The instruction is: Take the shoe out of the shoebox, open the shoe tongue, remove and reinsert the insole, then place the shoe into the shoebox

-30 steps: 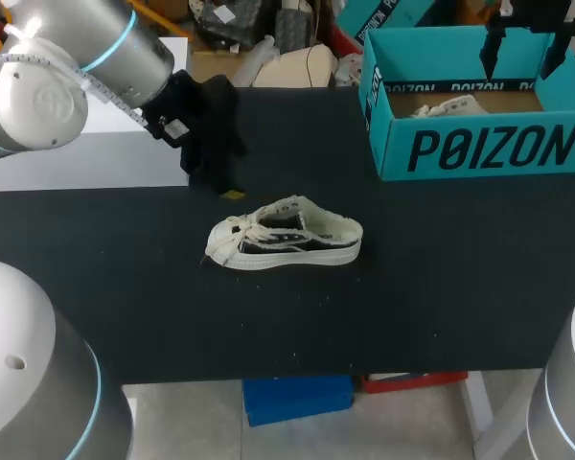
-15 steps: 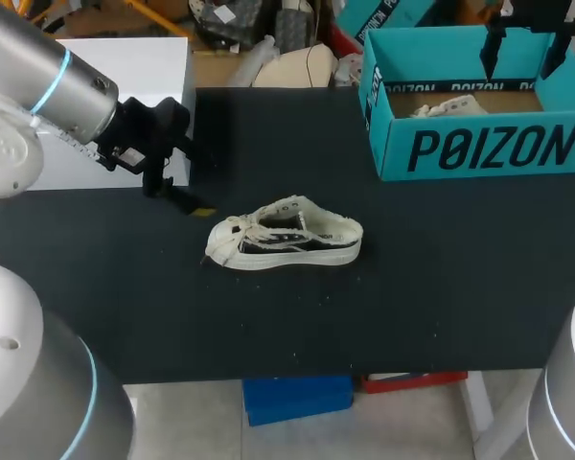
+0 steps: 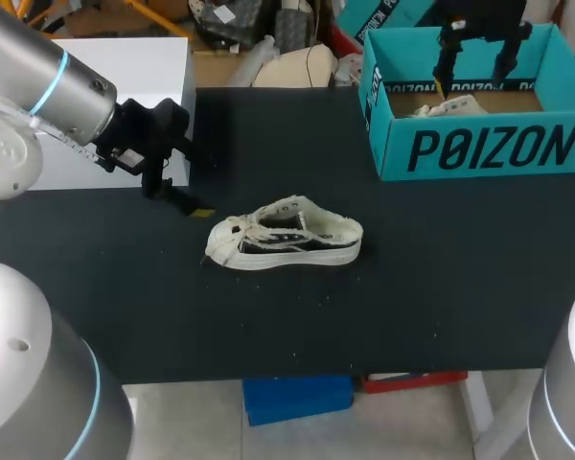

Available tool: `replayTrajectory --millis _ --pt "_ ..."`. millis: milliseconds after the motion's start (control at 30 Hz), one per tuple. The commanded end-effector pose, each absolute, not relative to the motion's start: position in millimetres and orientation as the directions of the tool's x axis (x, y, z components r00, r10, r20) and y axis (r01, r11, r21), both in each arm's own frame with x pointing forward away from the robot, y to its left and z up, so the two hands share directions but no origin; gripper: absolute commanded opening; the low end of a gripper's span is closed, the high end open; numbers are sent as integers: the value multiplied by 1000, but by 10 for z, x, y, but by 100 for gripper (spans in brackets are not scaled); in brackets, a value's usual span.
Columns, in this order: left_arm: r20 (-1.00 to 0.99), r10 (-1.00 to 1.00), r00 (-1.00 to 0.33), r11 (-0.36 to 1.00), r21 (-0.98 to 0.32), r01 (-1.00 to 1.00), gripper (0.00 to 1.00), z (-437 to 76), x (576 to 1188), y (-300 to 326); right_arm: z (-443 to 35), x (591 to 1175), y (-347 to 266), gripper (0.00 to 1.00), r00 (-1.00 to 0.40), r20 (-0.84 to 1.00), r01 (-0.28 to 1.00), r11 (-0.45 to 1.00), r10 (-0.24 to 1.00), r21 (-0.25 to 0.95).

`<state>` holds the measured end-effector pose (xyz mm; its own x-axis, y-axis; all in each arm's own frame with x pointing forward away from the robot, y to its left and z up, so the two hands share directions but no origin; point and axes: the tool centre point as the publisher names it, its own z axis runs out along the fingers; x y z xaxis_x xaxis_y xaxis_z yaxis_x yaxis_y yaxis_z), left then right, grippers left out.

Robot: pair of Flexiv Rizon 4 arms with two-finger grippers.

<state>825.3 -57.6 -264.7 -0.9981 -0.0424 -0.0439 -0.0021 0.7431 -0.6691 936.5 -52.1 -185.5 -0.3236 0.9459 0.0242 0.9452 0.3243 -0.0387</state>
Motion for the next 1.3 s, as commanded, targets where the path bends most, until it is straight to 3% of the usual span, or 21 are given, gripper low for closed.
replayTrajectory --millis 33,433,533,667,1300 --pt "-47 -43 -998 742 -670 0 100 -2658 8251 -579 -1880 8542 -274 100 -865 -82 495 868 496 28" --pt "-47 -43 -998 742 -670 0 100 -2658 8251 -579 -1880 8542 -274 100 -865 -82 495 868 496 28" --pt "-47 -43 -998 742 -670 0 100 -2658 8251 -579 -1905 8420 21 100 -957 -22 288 957 289 27" --pt "-47 -43 -998 742 -670 0 100 -2658 8251 -579 -1914 8181 328 100 -998 -60 -25 992 -18 122" --pt "-47 -43 -998 742 -670 0 100 -2658 8251 -579 -1914 8181 328 100 -998 -60 -25 992 -18 122"
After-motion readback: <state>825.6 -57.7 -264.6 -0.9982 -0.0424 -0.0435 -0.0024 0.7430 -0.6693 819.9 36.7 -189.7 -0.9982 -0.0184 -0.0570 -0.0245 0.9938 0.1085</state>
